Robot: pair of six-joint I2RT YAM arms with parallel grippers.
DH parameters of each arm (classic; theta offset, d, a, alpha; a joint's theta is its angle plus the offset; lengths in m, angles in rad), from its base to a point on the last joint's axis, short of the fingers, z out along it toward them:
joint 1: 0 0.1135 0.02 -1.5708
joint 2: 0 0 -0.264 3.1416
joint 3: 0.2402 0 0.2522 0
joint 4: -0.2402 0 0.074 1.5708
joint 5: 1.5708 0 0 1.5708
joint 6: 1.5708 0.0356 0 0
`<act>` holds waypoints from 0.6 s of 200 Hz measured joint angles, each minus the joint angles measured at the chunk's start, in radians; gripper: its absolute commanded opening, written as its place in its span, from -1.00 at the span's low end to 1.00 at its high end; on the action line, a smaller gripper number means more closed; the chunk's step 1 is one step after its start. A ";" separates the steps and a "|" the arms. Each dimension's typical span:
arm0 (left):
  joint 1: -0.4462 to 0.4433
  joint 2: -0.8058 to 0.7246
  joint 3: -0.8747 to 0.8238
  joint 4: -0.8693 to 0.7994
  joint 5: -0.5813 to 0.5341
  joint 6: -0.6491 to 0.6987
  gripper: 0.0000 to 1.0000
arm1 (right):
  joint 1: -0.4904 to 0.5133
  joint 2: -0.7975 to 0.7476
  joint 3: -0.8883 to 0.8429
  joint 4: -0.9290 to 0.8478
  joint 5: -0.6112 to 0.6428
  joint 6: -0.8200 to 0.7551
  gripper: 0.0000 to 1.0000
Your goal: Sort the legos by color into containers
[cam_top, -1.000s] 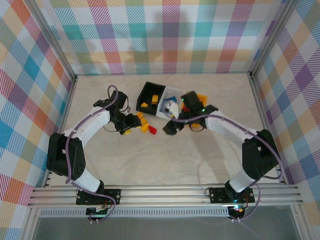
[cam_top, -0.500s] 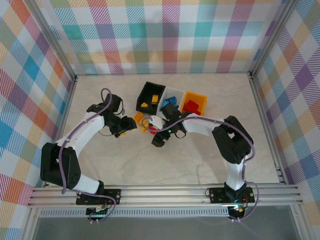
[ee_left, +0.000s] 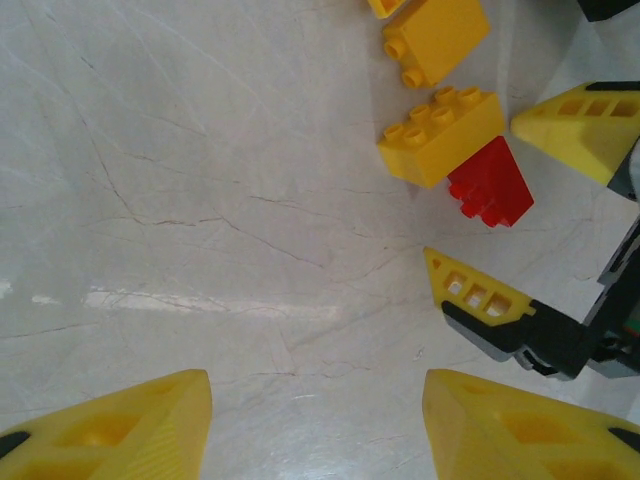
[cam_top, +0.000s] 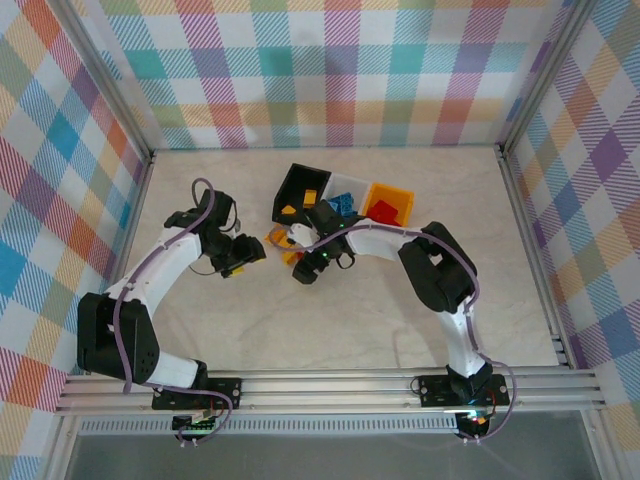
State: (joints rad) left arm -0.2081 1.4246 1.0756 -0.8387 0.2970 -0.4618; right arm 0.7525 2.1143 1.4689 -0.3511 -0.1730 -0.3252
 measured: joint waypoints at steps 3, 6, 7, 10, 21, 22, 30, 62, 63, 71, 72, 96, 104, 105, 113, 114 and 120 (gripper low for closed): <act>0.001 0.000 -0.001 -0.001 0.000 0.002 0.16 | 0.000 0.004 0.007 -0.002 0.002 0.000 0.73; 0.002 0.000 -0.002 0.000 0.000 0.003 0.16 | 0.000 0.008 0.013 -0.004 0.003 0.002 0.70; 0.002 0.000 -0.002 0.000 0.000 0.003 0.16 | 0.000 0.009 0.014 -0.005 0.003 0.003 0.69; 0.002 0.000 -0.003 0.000 0.000 0.004 0.17 | 0.000 0.014 0.021 -0.007 0.005 0.002 0.67; 0.003 0.000 -0.004 0.000 0.000 0.007 0.16 | 0.000 0.025 0.034 -0.016 0.013 0.003 0.58; 0.003 0.000 -0.004 0.000 0.000 0.007 0.16 | 0.000 0.025 0.035 -0.016 0.013 0.003 0.57; 0.003 0.000 -0.004 0.001 0.001 0.007 0.17 | 0.000 0.028 0.043 -0.025 0.013 0.002 0.45; 0.004 0.000 -0.004 0.001 0.002 0.007 0.17 | -0.006 0.037 0.056 -0.036 0.024 0.003 -0.06; 0.004 0.000 -0.004 0.001 0.002 0.007 0.17 | -0.006 0.037 0.057 -0.037 0.024 0.003 -0.07; 0.004 0.000 -0.004 0.001 0.004 0.007 0.17 | -0.008 0.038 0.058 -0.042 0.024 0.008 -0.13; 0.004 0.000 -0.004 0.001 0.004 0.007 0.16 | -0.008 0.038 0.058 -0.042 0.025 0.009 -0.14; 0.004 0.000 -0.004 0.002 0.007 0.007 0.17 | -0.008 0.038 0.058 -0.050 0.023 0.010 -0.24; 0.004 0.000 -0.005 0.003 0.008 0.007 0.17 | -0.008 0.038 0.057 -0.050 0.024 0.011 -0.29; 0.004 0.000 -0.005 0.003 0.008 0.007 0.17 | -0.008 0.038 0.057 -0.050 0.023 0.011 -0.30; 0.004 0.000 -0.006 0.003 0.008 0.007 0.17 | -0.008 0.037 0.056 -0.052 0.024 0.013 -0.32; 0.004 0.000 -0.006 0.003 0.008 0.007 0.17 | -0.008 0.037 0.056 -0.052 0.024 0.013 -0.32; 0.004 0.001 -0.006 0.003 0.008 0.007 0.17 | -0.008 0.037 0.056 -0.051 0.023 0.014 -0.34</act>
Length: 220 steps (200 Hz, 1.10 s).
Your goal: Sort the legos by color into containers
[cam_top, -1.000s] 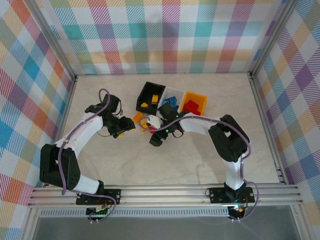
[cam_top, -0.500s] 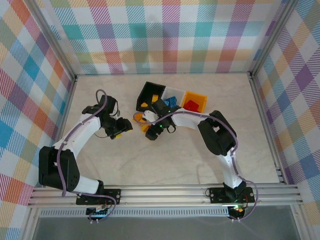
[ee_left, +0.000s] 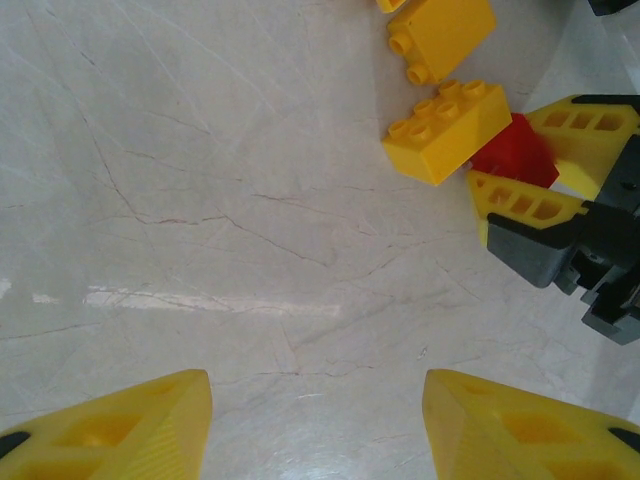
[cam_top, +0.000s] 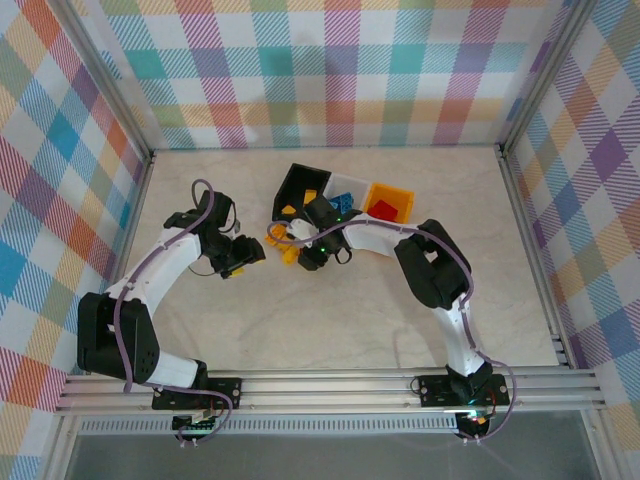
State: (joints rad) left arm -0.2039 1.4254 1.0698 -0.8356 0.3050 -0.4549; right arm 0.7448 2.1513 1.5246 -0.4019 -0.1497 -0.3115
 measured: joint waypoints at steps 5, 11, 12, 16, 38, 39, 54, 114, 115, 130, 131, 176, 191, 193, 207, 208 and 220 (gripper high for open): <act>0.000 0.000 0.000 0.001 0.000 0.000 0.17 | 0.000 -0.003 -0.005 0.003 0.000 0.001 -0.37; 0.000 0.000 -0.001 0.001 0.000 0.000 0.17 | 0.000 -0.008 -0.013 0.005 -0.001 0.001 -0.38; 0.000 0.001 -0.001 0.001 0.000 0.000 0.17 | 0.000 -0.010 -0.016 0.006 -0.001 0.002 -0.38; 0.000 0.002 -0.001 0.001 0.000 0.000 0.17 | 0.000 -0.016 -0.023 0.008 -0.003 0.005 -0.38; 0.000 0.009 -0.001 0.005 0.005 -0.001 0.17 | 0.001 -0.077 -0.105 -0.002 -0.022 0.012 -0.39; 0.000 0.009 -0.001 0.006 0.006 -0.001 0.17 | 0.001 -0.080 -0.108 -0.002 -0.023 0.013 -0.39; 0.000 0.016 -0.001 0.011 0.012 -0.001 0.17 | 0.001 -0.137 -0.179 -0.005 -0.036 0.020 -0.39; 0.000 0.068 -0.002 0.053 0.032 -0.016 0.17 | -0.044 -0.484 -0.486 0.047 -0.095 0.138 -0.38; 0.000 0.069 -0.002 0.054 0.032 -0.016 0.16 | -0.046 -0.488 -0.488 0.047 -0.096 0.140 -0.38; 0.000 0.087 -0.002 0.059 0.038 -0.020 0.17 | -0.096 -0.572 -0.539 0.058 -0.106 0.181 -0.38; 0.000 0.088 -0.002 0.059 0.038 -0.020 0.17 | -0.102 -0.580 -0.544 0.059 -0.106 0.185 -0.38; -0.008 0.149 0.020 0.061 0.045 -0.024 0.17 | -0.324 -0.735 -0.580 0.077 -0.129 0.297 -0.39; -0.013 0.167 0.039 0.063 0.046 -0.024 0.17 | -0.386 -0.738 -0.560 0.074 -0.128 0.326 -0.38; -0.014 0.170 0.041 0.064 0.045 -0.024 0.17 | -0.393 -0.735 -0.555 0.072 -0.129 0.328 -0.38; -0.024 0.179 0.053 0.072 0.045 -0.024 0.16 | -0.425 -0.702 -0.499 0.054 -0.129 0.351 -0.37; -0.024 0.180 0.053 0.072 0.045 -0.024 0.16 | -0.426 -0.700 -0.496 0.053 -0.129 0.351 -0.37; -0.037 0.185 0.058 0.078 0.045 -0.024 0.17 | -0.441 -0.645 -0.420 0.031 -0.131 0.375 -0.37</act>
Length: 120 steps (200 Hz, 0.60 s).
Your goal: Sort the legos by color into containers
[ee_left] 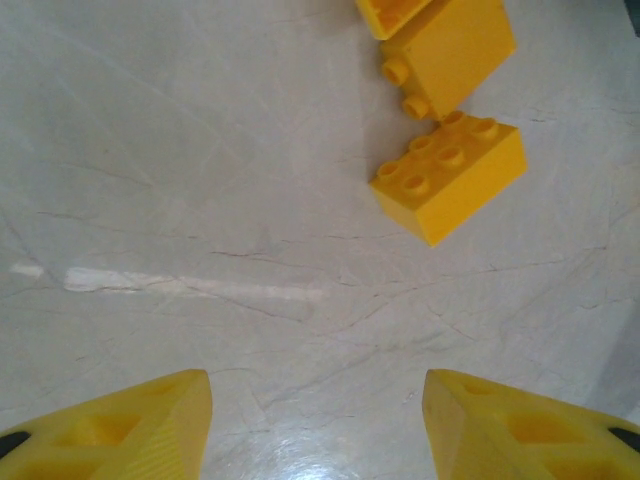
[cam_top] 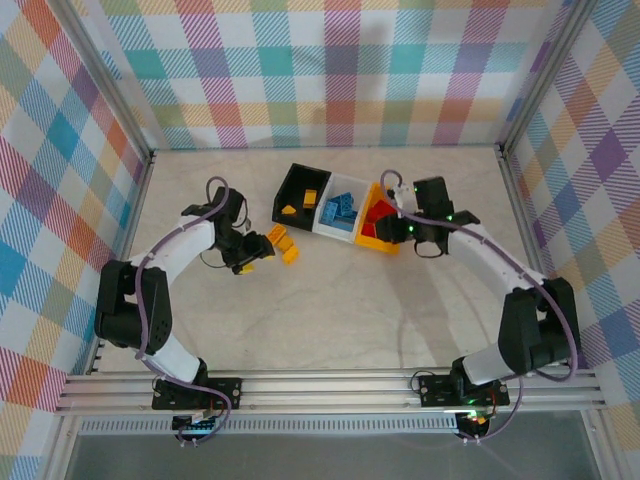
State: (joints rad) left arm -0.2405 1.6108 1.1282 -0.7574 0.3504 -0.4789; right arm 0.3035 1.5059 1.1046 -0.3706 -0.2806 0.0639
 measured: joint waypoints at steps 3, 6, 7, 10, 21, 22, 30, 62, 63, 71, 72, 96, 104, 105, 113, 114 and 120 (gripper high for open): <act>-0.002 0.000 0.001 0.000 0.000 0.000 0.17 | -0.005 0.019 0.025 -0.005 -0.001 0.007 -0.37; -0.006 0.002 0.001 0.001 0.000 0.000 0.17 | -0.009 0.037 0.045 -0.009 -0.003 0.013 -0.37; -0.007 0.002 0.001 0.001 0.000 0.000 0.17 | -0.010 0.041 0.050 -0.010 -0.003 0.015 -0.37; -0.009 0.002 0.002 0.001 0.000 0.000 0.16 | -0.014 0.058 0.073 -0.013 -0.005 0.023 -0.37; -0.020 0.004 0.002 0.001 0.000 0.000 0.17 | -0.027 0.132 0.151 -0.022 -0.018 0.050 -0.37; -0.021 0.004 0.002 0.001 0.000 0.000 0.16 | -0.029 0.141 0.160 -0.023 -0.018 0.054 -0.37; -0.026 0.006 0.002 0.000 -0.001 0.001 0.17 | -0.039 0.191 0.205 -0.028 -0.024 0.068 -0.37; -0.032 0.012 0.003 -0.005 -0.004 0.004 0.17 | -0.070 0.368 0.324 -0.060 -0.031 0.109 -0.31; -0.032 0.012 0.003 -0.005 -0.004 0.004 0.17 | -0.070 0.371 0.325 -0.061 -0.031 0.109 -0.31; -0.033 0.012 0.004 -0.010 -0.005 0.006 0.17 | -0.076 0.399 0.336 -0.062 -0.028 0.116 -0.30; -0.033 0.012 0.005 -0.011 -0.005 0.006 0.17 | -0.076 0.403 0.337 -0.062 -0.027 0.117 -0.29; -0.037 0.012 0.012 -0.029 -0.012 0.020 0.17 | -0.088 0.447 0.351 -0.069 -0.023 0.130 -0.06; -0.040 0.012 0.012 -0.030 -0.016 0.025 0.18 | -0.089 0.452 0.355 -0.070 -0.023 0.133 0.03; -0.040 0.012 0.012 -0.030 -0.016 0.025 0.18 | -0.089 0.453 0.356 -0.070 -0.022 0.137 0.03; -0.045 0.012 0.013 -0.034 -0.021 0.029 0.18 | -0.091 0.453 0.359 -0.069 -0.021 0.136 0.10; -0.046 0.012 0.013 -0.035 -0.021 0.029 0.18 | -0.091 0.453 0.359 -0.069 -0.021 0.135 0.10; -0.049 0.012 0.013 -0.037 -0.023 0.032 0.18 | -0.091 0.453 0.362 -0.069 -0.020 0.135 0.13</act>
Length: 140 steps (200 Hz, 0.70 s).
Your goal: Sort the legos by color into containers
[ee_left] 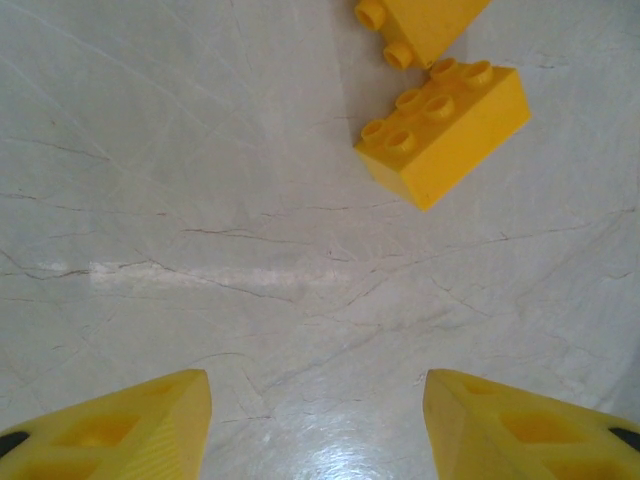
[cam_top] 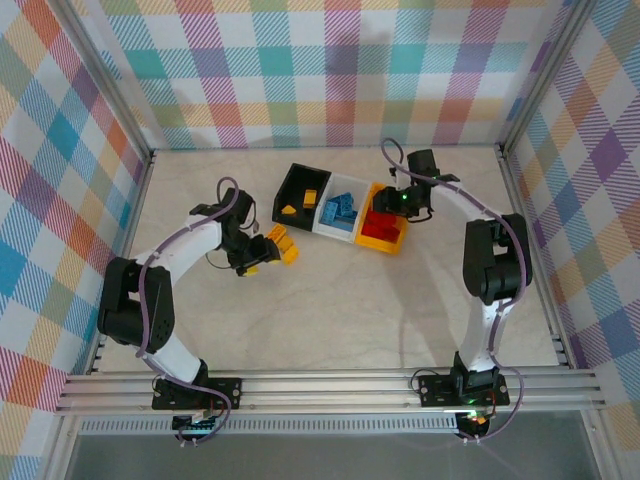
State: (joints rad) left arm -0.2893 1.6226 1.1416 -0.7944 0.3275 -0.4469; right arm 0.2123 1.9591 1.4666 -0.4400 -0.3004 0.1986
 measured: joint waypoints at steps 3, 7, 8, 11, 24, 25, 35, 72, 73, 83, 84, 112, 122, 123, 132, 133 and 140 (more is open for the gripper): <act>-0.002 0.000 0.000 -0.001 -0.001 0.000 0.18 | 0.000 0.000 0.001 0.001 0.000 -0.004 0.13; -0.004 0.000 0.000 -0.003 -0.003 0.003 0.18 | 0.000 0.000 0.002 0.002 0.000 -0.003 0.14; -0.004 0.000 0.000 -0.003 -0.003 0.003 0.18 | 0.000 0.000 0.002 0.003 0.000 -0.003 0.14; -0.006 0.000 0.000 -0.005 -0.005 0.003 0.18 | 0.000 -0.002 0.002 0.003 0.000 -0.004 0.15; -0.012 0.000 0.000 -0.011 -0.008 0.004 0.18 | 0.000 -0.007 0.001 0.004 0.000 -0.004 0.16; -0.013 0.000 0.000 -0.011 -0.008 0.004 0.18 | 0.000 -0.010 0.000 0.004 0.000 -0.004 0.16; -0.017 0.000 0.001 -0.014 -0.008 0.004 0.19 | 0.000 -0.032 -0.019 0.024 -0.001 -0.005 0.17; -0.036 0.040 0.045 -0.014 -0.008 0.010 0.28 | 0.001 -0.277 -0.220 0.117 -0.026 0.005 0.19; -0.036 0.042 0.046 -0.014 -0.009 0.011 0.28 | 0.001 -0.283 -0.224 0.119 -0.026 0.005 0.19; -0.043 0.065 0.066 -0.014 -0.012 0.012 0.31 | 0.005 -0.369 -0.289 0.152 -0.036 0.010 0.21; -0.043 0.068 0.069 -0.014 -0.012 0.012 0.31 | 0.006 -0.374 -0.293 0.153 -0.037 0.011 0.21; -0.063 0.146 0.127 -0.013 -0.020 0.019 0.39 | 0.057 -0.588 -0.484 0.217 -0.056 0.033 0.33; -0.071 0.177 0.149 -0.012 -0.027 0.023 0.41 | 0.084 -0.643 -0.545 0.225 -0.062 0.045 0.37; -0.071 0.181 0.153 -0.012 -0.027 0.023 0.42 | 0.087 -0.649 -0.553 0.226 -0.063 0.045 0.38; -0.077 0.211 0.174 -0.012 -0.031 0.029 0.44 | 0.108 -0.689 -0.601 0.227 -0.066 0.053 0.40; -0.077 0.214 0.176 -0.012 -0.032 0.031 0.44 | 0.112 -0.697 -0.609 0.227 -0.066 0.055 0.41; -0.080 0.240 0.196 -0.014 -0.035 0.038 0.44 | 0.130 -0.726 -0.645 0.227 -0.069 0.061 0.42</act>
State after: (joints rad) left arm -0.3695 1.8626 1.3376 -0.8089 0.2920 -0.4088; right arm 0.3420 1.2335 0.8211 -0.2127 -0.3691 0.2596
